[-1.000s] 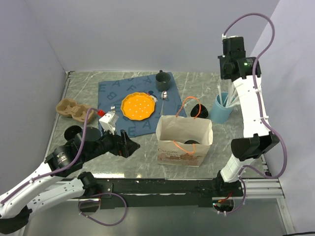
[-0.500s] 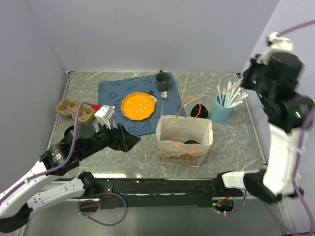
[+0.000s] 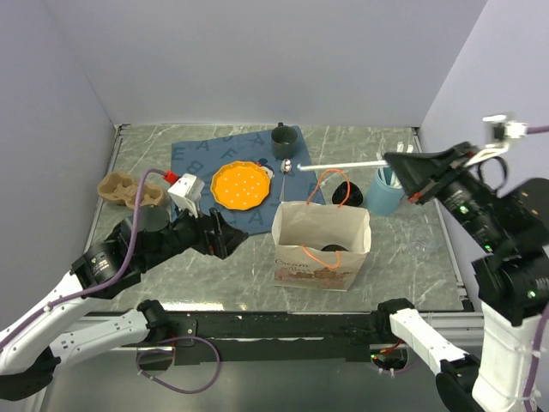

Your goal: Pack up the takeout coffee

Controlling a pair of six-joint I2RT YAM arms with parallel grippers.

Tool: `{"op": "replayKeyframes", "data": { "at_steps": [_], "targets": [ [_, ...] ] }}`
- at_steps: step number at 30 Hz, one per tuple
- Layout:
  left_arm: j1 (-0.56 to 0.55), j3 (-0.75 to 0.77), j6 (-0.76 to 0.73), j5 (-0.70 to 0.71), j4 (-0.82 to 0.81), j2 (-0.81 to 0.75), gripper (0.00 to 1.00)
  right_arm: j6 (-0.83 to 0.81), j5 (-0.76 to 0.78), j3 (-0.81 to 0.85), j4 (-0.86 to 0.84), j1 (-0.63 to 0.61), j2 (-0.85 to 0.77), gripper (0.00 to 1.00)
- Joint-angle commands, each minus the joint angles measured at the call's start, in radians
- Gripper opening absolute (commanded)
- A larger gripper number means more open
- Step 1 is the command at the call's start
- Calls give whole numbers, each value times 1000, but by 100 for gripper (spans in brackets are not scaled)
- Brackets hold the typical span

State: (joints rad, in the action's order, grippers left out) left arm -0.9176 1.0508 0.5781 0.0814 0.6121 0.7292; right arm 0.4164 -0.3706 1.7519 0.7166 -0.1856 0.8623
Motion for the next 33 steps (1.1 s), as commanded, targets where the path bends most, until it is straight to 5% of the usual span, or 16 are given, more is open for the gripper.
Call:
{"op": "replayKeyframes", "data": {
  "at_steps": [1,22,27,29,33],
  "targets": [
    [-3,58,-38,29,3,19,98,81,-232,-64,-13,-2,-26,0],
    [-3,60,-40,11,-23,75,98,-61,-110,-416,107,-2,-209,2],
    [-3,54,-49,12,-28,79,99,-31,-122,-457,130,-2,-158,14],
    [-1,58,-61,15,-28,84,99,-27,-97,-457,164,0,-135,26],
    [-3,90,-89,32,-11,102,99,-48,-28,-335,274,-2,-80,39]
  ]
}}
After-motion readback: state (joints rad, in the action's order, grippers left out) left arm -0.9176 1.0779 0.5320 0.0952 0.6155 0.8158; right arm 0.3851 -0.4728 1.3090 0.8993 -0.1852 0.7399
